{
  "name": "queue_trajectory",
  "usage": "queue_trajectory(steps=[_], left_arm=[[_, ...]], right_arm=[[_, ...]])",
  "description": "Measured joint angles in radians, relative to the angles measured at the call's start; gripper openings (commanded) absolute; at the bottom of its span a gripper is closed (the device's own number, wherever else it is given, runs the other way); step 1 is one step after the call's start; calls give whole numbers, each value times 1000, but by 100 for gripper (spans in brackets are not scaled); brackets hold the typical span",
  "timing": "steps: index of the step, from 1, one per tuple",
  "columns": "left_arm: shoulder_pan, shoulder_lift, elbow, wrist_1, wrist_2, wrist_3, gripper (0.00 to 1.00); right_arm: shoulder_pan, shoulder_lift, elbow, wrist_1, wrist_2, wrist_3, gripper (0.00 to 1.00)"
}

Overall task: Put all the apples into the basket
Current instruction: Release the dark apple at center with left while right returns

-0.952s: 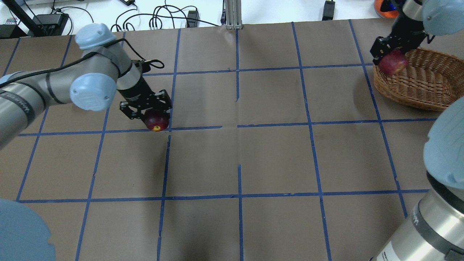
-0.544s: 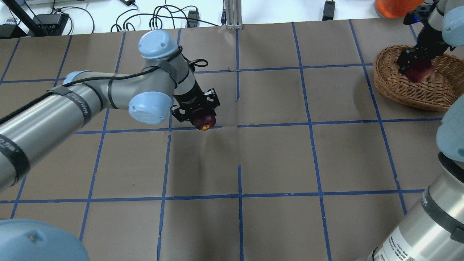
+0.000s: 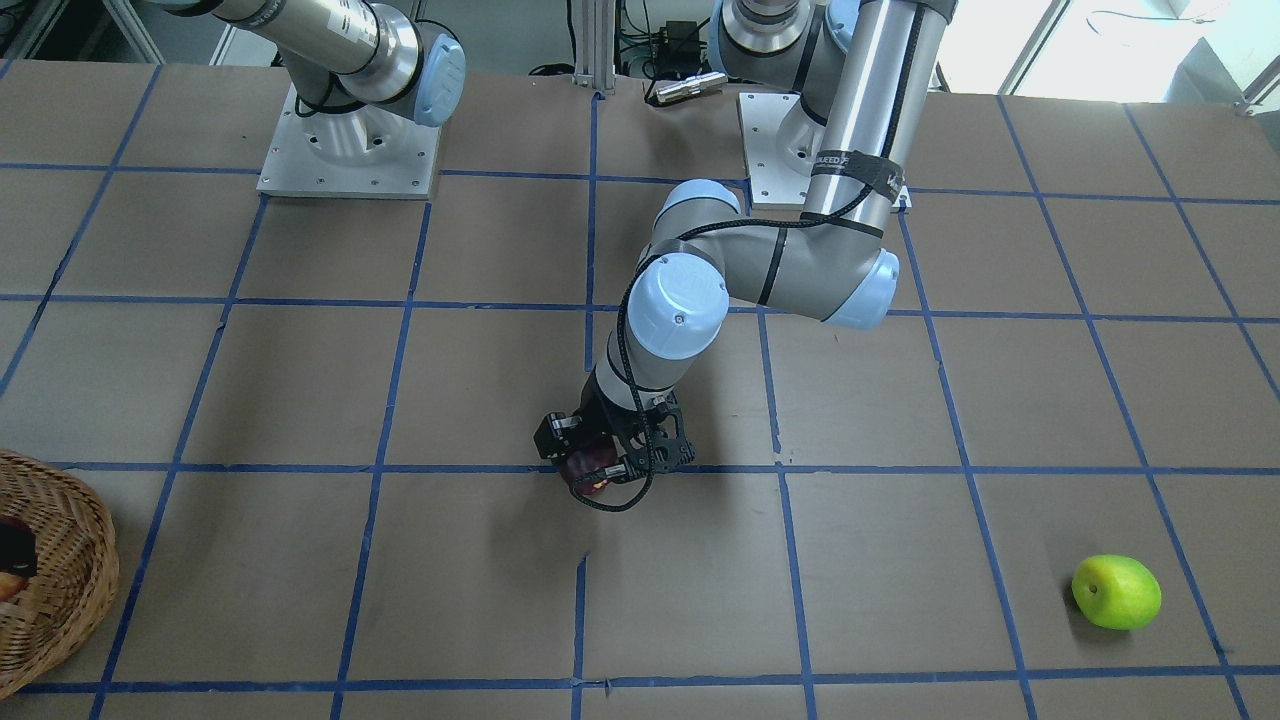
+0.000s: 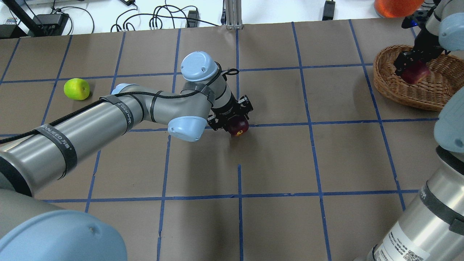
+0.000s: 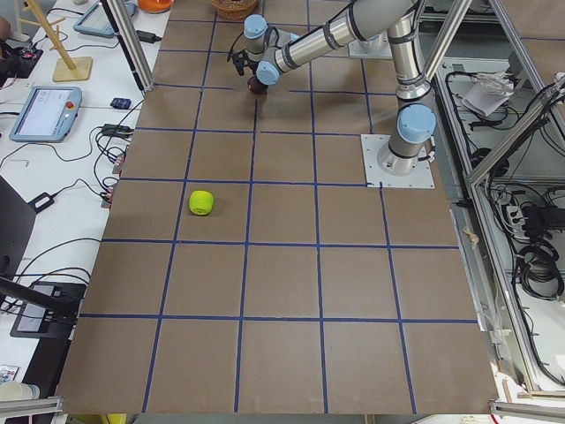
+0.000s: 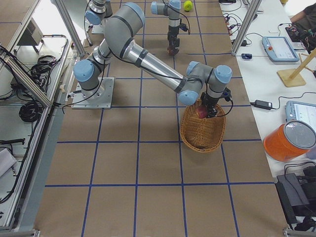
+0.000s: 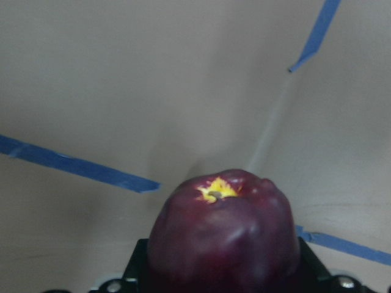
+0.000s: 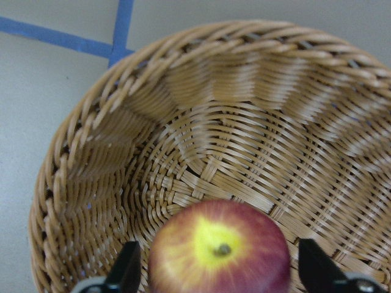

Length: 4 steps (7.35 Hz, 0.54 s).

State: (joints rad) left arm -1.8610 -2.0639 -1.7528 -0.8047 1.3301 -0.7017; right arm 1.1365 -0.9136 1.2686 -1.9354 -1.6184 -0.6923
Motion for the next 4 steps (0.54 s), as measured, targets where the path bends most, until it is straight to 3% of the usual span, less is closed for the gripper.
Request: queue_trajectory(steps=[2,4], left_arm=[[81,46,20,-89,-2,51,100],[194,101,96,-235,94,220,100]], right_arm=[[44,-8,-30,5,6,12,100],[149,-32,-38,38,8,125,100]])
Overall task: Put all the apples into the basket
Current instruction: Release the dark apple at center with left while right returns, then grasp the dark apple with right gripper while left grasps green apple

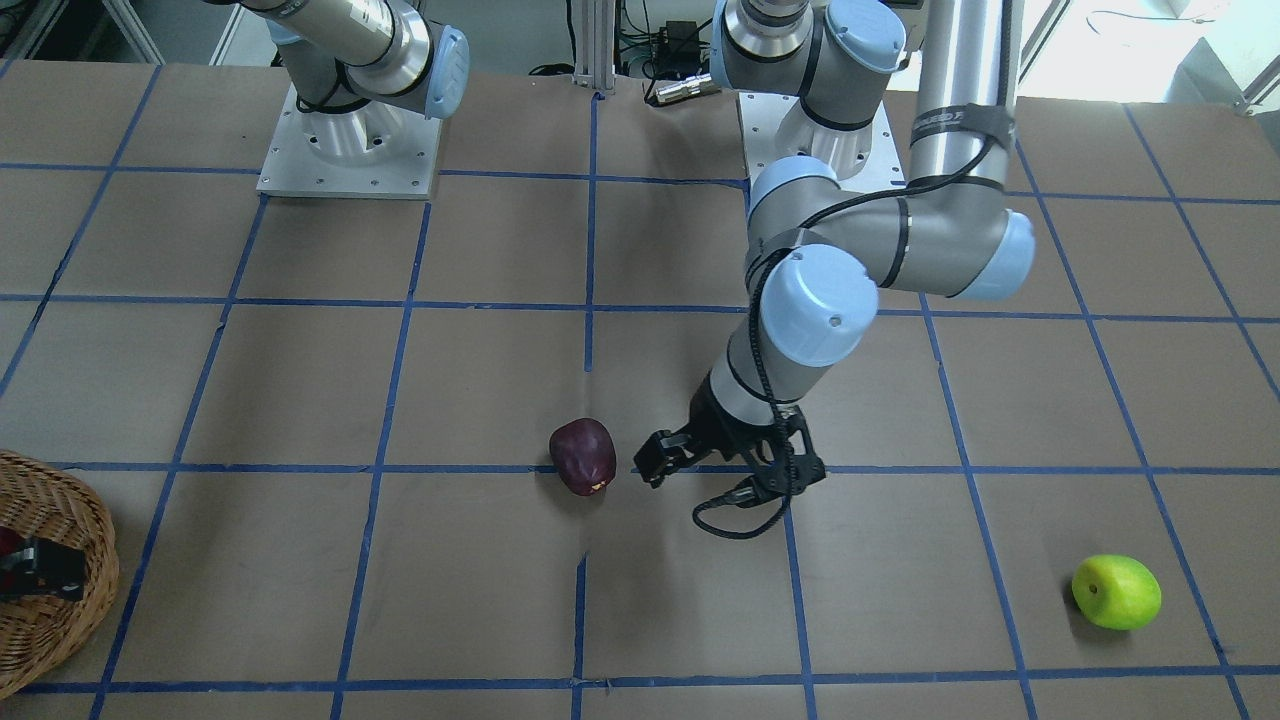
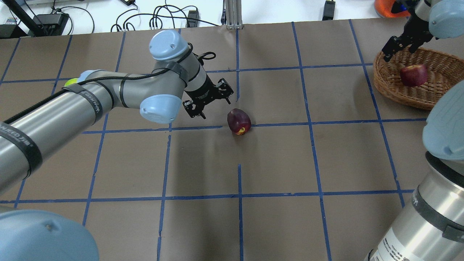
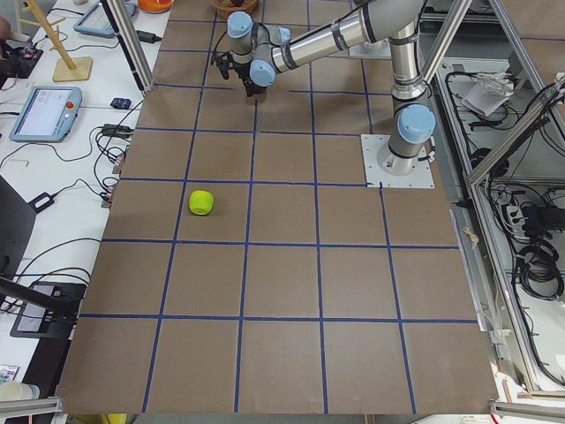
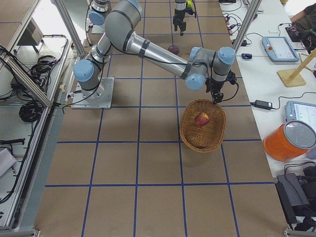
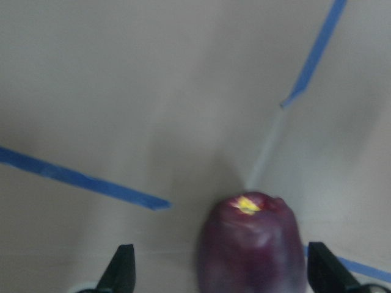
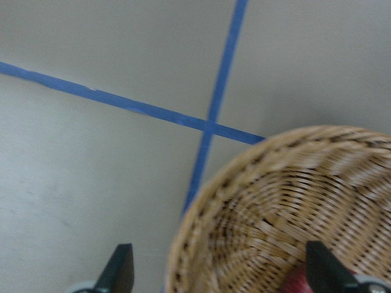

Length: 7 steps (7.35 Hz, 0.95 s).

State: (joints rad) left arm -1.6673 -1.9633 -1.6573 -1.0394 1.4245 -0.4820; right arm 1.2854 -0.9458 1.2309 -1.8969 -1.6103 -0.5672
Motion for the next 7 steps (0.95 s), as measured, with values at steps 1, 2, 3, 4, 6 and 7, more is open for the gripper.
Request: queue_trajectory(steps=[1,2,3,4,6,7], left_arm=[[63,15,55,-84,66,143,100],[146,21,108,-154,109,288,100],[234,13,159,-205,128,427,100],[307,-11,210,-236,139,581,100],[423,-113,313,-245,159,866,100],[463,-176,361,-223,162,984,100]], right_arm=[[101,-12,3,36,1,125,100],[218,-19,8,73,6,247,100],[336,-22,10,93,22,334,100],[443,-22,12,103,47,408,100],[589,-28,62,103,71,488,100],[615,-40,113,90,76,494,100]])
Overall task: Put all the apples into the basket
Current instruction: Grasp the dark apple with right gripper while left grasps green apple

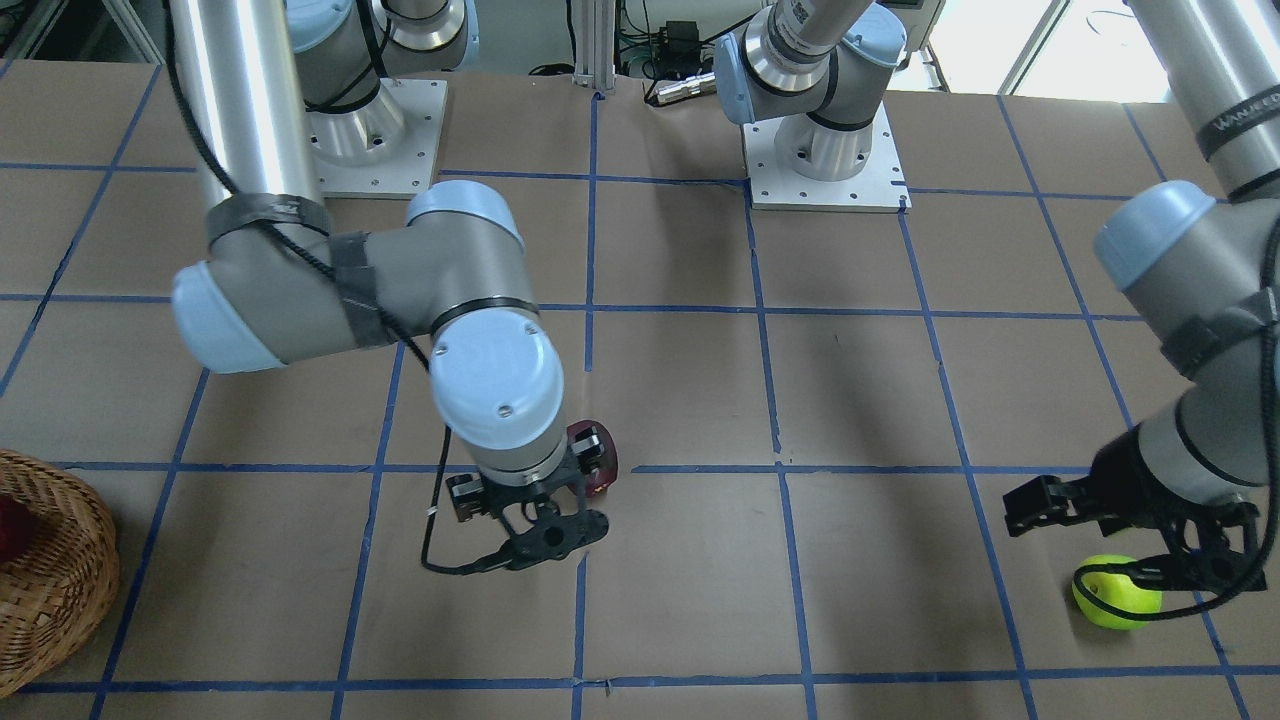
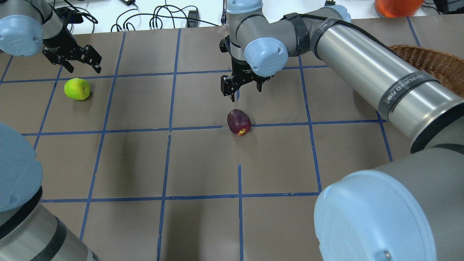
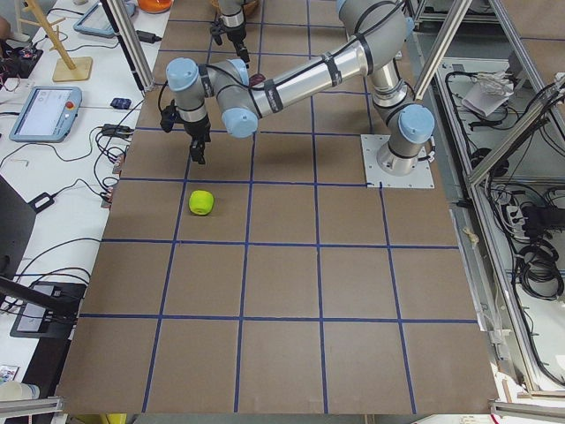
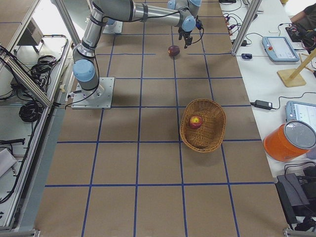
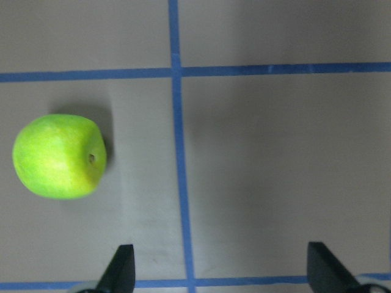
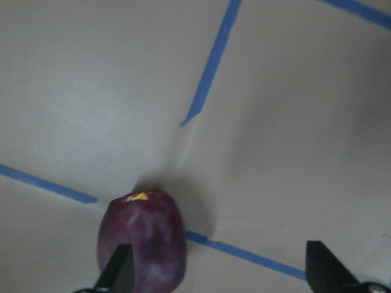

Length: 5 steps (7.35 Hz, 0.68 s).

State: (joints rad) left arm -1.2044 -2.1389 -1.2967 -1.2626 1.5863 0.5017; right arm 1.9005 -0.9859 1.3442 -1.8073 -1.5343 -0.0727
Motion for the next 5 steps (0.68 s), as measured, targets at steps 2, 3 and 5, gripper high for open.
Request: queue_trajectory(steps=[2,3,5], left_arm=[[62,-106,80,26,-7,180,100],[80,-146,100,30,-9,213,100],[92,-201,107,39,-4,237,84]], right_arm=[[17,-13,99,-92,12,10,100],[19,-14,133,-139,35,14,100],[20,-6,185,-186,71,17,74]])
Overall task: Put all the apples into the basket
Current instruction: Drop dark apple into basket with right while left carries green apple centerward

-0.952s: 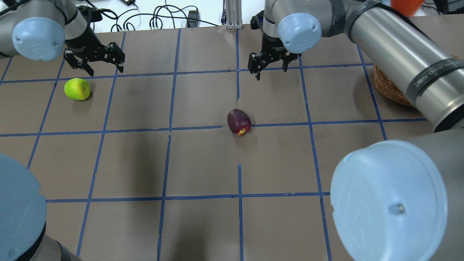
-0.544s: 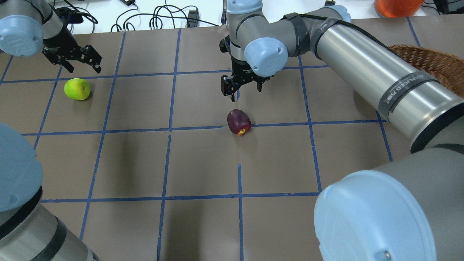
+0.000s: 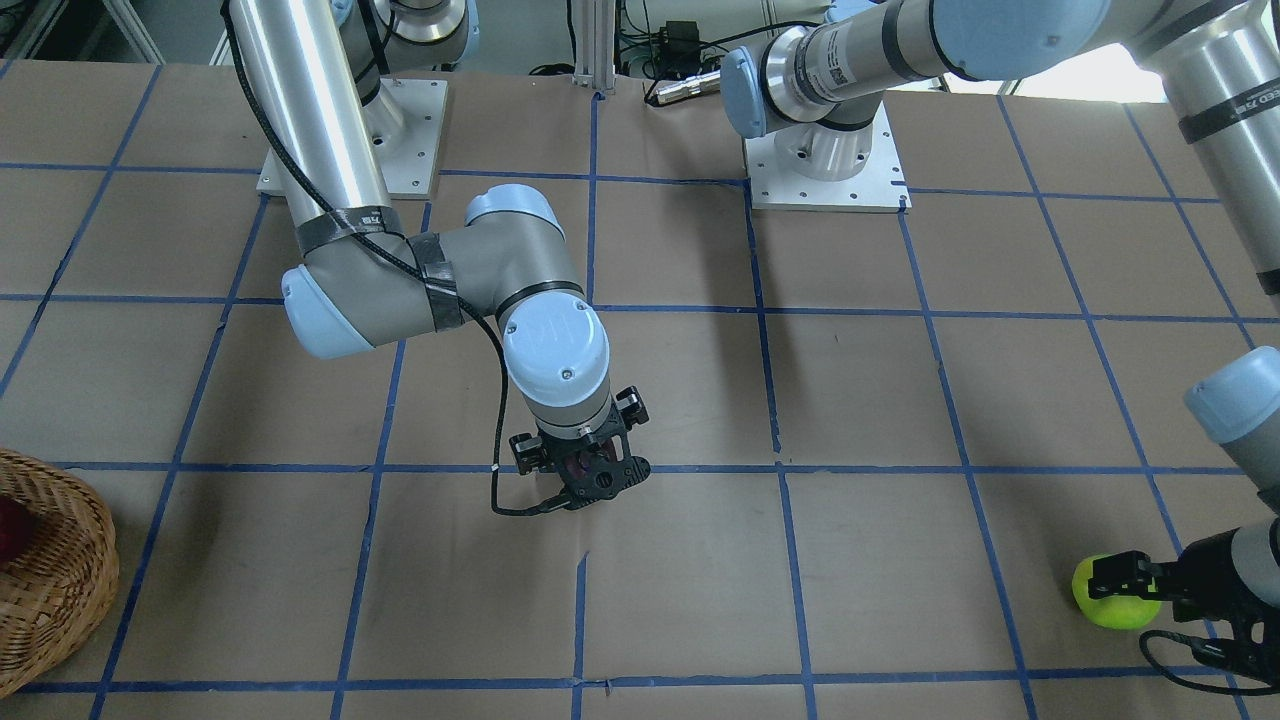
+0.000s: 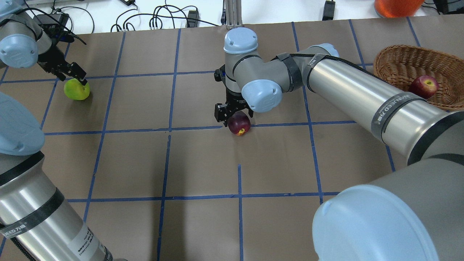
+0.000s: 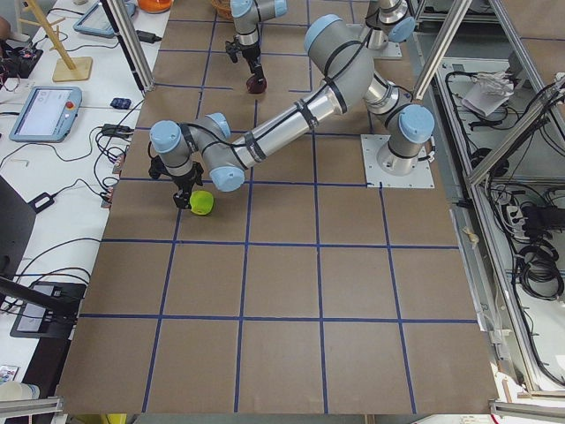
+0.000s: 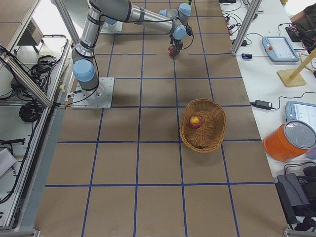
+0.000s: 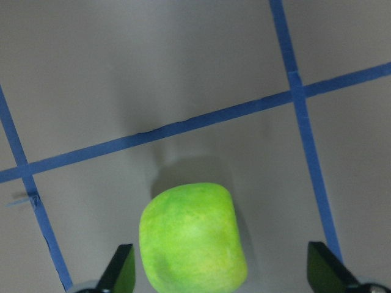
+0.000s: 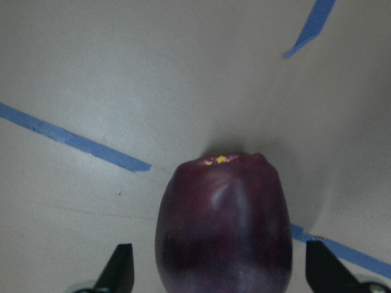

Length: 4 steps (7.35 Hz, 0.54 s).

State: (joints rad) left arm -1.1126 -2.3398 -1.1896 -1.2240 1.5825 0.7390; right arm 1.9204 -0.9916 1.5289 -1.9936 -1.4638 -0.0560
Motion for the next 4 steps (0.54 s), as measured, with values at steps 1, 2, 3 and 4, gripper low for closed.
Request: queue_trajectory(steps=[1,2,3,4], left_arm=[[1,-16,-1,1,3,4,35],[1,-26,3,1,5,3,18],[1,-24,7,-2,5,-1,17],[-5,-8,9,-23,4,-13,17]], right_arm=[[0,6,32,-33,3,1,1],[-3,10,57,-77,3,1,0],[-13,6,64,-99,10,2,0],[-32,-8,53,-95,27,2,0]])
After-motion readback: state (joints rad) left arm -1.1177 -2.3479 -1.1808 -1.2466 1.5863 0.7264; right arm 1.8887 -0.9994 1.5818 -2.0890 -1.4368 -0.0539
